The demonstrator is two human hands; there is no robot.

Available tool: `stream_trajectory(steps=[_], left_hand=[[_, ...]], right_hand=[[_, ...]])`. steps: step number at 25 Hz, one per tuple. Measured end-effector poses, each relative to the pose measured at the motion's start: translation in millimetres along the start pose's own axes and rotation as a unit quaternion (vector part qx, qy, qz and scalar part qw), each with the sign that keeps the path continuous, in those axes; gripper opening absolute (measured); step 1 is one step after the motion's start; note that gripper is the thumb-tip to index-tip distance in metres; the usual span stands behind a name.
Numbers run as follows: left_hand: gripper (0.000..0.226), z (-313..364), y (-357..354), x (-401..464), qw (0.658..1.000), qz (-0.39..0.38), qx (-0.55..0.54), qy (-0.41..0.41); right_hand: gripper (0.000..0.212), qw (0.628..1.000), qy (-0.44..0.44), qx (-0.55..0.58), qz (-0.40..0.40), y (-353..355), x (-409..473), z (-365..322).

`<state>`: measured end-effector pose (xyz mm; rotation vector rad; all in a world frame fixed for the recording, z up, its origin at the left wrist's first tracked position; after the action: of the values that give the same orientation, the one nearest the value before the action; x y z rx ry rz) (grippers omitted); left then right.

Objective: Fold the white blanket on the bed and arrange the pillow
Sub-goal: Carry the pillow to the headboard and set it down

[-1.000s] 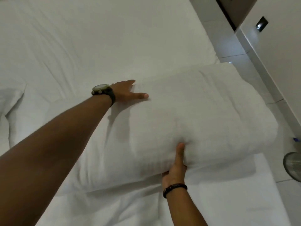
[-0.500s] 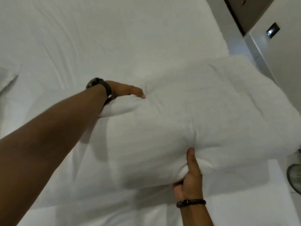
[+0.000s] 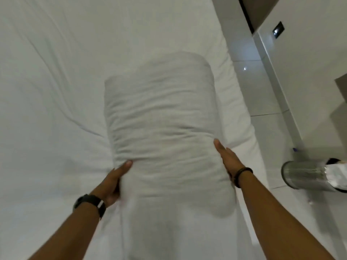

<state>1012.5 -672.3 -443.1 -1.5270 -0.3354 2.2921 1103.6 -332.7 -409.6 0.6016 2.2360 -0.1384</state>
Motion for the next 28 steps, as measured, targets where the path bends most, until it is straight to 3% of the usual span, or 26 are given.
stream_trajectory(steps=[3,5,7,9,12,18,21,23,25,28], left_hand=[[0.098,-14.5,-6.5,16.0,0.994,-0.014,-0.104,0.002],[0.085,-4.4,-20.4,19.4,0.992,-0.04,-0.122,-0.022],[0.064,15.8,-41.4,20.0,0.989,-0.041,-0.119,-0.075],[0.024,33.0,-45.0,11.5,0.986,0.023,-0.084,-0.14],[0.064,52.5,-41.9,-32.5,0.975,0.024,-0.085,-0.204],[0.06,98.0,4.3,-196.4,0.944,0.073,-0.118,-0.299],[0.05,101.0,48.5,-296.1,0.926,0.102,-0.117,-0.344],[0.016,86.0,94.3,-364.6,0.918,0.126,-0.133,-0.353],[0.038,66.9,150.2,-428.8,0.913,0.142,-0.129,-0.359],[0.048,55.6,229.0,-515.0,0.898,0.151,-0.12,-0.396]], right_hand=[[0.081,1.0,0.011,-0.013,0.004,-3.2,-2.2,15.7],[0.072,0.999,-0.011,-0.007,-0.047,-7.5,-3.4,14.2],[0.088,0.993,-0.027,-0.016,-0.116,-15.2,-7.3,10.3],[0.096,0.986,-0.021,0.0,-0.162,-23.9,-18.0,2.8],[0.094,0.985,0.016,0.026,-0.167,-26.7,-46.1,-14.1],[0.06,0.966,0.092,0.075,-0.23,-105.1,-152.1,-64.4],[0.074,0.953,0.12,0.069,-0.269,-167.1,-215.2,-72.1],[0.087,0.943,0.137,0.054,-0.3,-218.4,-266.4,-72.5],[0.091,0.929,0.158,0.042,-0.332,-277.9,-317.3,-69.5],[0.078,0.904,0.177,0.039,-0.388,-373.8,-384.4,-59.8]])
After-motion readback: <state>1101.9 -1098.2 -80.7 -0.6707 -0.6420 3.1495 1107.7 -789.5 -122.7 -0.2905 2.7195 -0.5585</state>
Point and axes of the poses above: each hand's wrist, its own x-axis towards the middle knuckle, its own y-axis out of the back of the hand, z = x × y, the point moved 9 cm from there along x, towards the middle knuckle, and after that the axes turned 4 degrees about -x, right-handed, at the moved point
